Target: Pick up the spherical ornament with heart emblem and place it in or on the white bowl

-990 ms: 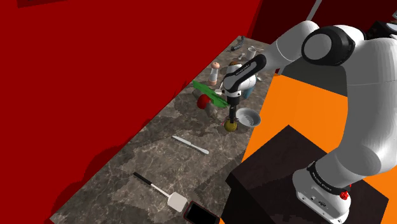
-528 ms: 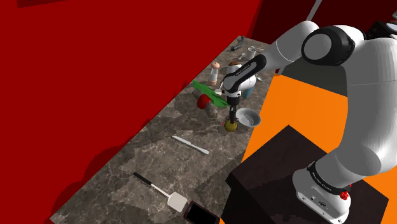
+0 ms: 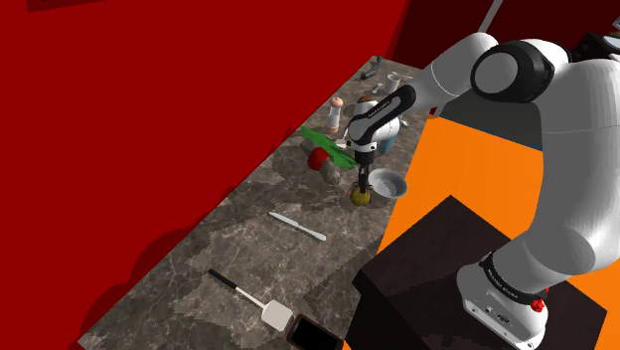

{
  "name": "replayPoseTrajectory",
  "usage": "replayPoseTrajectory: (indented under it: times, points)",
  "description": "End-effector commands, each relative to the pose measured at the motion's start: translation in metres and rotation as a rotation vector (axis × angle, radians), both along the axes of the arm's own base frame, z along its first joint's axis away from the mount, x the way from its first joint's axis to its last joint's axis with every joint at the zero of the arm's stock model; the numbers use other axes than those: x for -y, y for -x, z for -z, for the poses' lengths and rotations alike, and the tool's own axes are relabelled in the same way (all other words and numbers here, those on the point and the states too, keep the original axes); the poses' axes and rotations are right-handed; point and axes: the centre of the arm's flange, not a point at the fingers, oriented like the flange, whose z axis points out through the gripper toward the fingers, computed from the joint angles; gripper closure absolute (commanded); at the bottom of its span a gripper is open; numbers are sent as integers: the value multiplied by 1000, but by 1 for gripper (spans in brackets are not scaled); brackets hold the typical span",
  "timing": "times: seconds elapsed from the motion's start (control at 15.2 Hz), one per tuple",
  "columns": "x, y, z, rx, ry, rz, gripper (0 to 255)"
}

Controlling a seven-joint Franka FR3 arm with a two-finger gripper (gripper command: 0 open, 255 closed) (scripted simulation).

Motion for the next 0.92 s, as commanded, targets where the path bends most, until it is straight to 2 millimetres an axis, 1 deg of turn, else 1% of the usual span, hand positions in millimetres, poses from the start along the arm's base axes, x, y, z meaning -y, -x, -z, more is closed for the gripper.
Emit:
replayPoseTrajectory:
  times: [0.0,0.86]
  points:
    - [0,0,0,0,0,0,255]
    - [0,0,-69,0,0,0,255]
